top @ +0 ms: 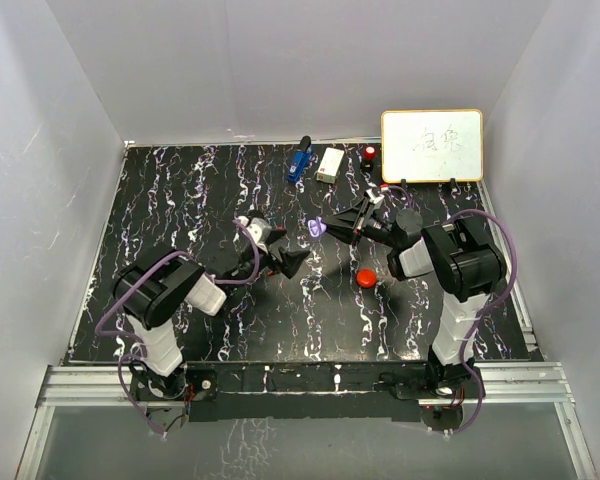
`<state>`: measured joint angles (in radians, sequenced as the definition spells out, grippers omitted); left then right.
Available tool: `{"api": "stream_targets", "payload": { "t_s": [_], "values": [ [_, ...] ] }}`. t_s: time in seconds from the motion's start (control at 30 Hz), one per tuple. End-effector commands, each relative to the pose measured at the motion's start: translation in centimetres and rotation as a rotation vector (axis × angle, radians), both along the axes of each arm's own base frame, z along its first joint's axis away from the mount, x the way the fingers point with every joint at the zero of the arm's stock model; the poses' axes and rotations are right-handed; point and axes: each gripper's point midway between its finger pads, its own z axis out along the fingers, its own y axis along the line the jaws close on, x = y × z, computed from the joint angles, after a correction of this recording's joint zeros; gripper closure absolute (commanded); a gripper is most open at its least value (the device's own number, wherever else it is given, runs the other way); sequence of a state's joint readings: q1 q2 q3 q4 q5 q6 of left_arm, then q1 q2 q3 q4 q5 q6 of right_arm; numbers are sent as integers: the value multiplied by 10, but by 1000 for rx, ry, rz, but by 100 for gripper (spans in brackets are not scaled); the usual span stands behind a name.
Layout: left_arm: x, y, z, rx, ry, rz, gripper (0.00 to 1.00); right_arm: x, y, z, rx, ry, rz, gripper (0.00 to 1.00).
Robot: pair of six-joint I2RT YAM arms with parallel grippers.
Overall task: Insert the wireless bluetooth earbuds into the charging case
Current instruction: Place the earbud in the charging case, then close the charging case.
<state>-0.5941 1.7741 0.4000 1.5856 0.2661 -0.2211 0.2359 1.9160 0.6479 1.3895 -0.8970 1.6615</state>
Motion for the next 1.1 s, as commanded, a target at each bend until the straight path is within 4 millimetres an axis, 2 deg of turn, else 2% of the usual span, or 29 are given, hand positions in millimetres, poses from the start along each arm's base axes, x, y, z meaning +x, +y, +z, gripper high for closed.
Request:
{"api": "stream_targets", "payload": {
  "t_s": [0.0,0.1,0.3,0.53,0.63,1.07],
  "values": [
    [-4,-33,21,22,-142,-54,1,10,2,26,47,-113,-31,100],
    [3,-44,23,63,-188,-6,1,15,2,28,52,-105,-49,100],
    [23,-44,29,84,-249,104,1,15,3,22,51,-77,-66,100],
    [41,-23,31,118,-289,253,1,6,0,17,40,-51,-73,100],
    [41,-12,40,97,-335,308,1,3,-1,10,24,-35,-75,100],
    [39,3,58,81,-374,368,1,-4,-2,-10,-14,4,-72,100]
  ]
}}
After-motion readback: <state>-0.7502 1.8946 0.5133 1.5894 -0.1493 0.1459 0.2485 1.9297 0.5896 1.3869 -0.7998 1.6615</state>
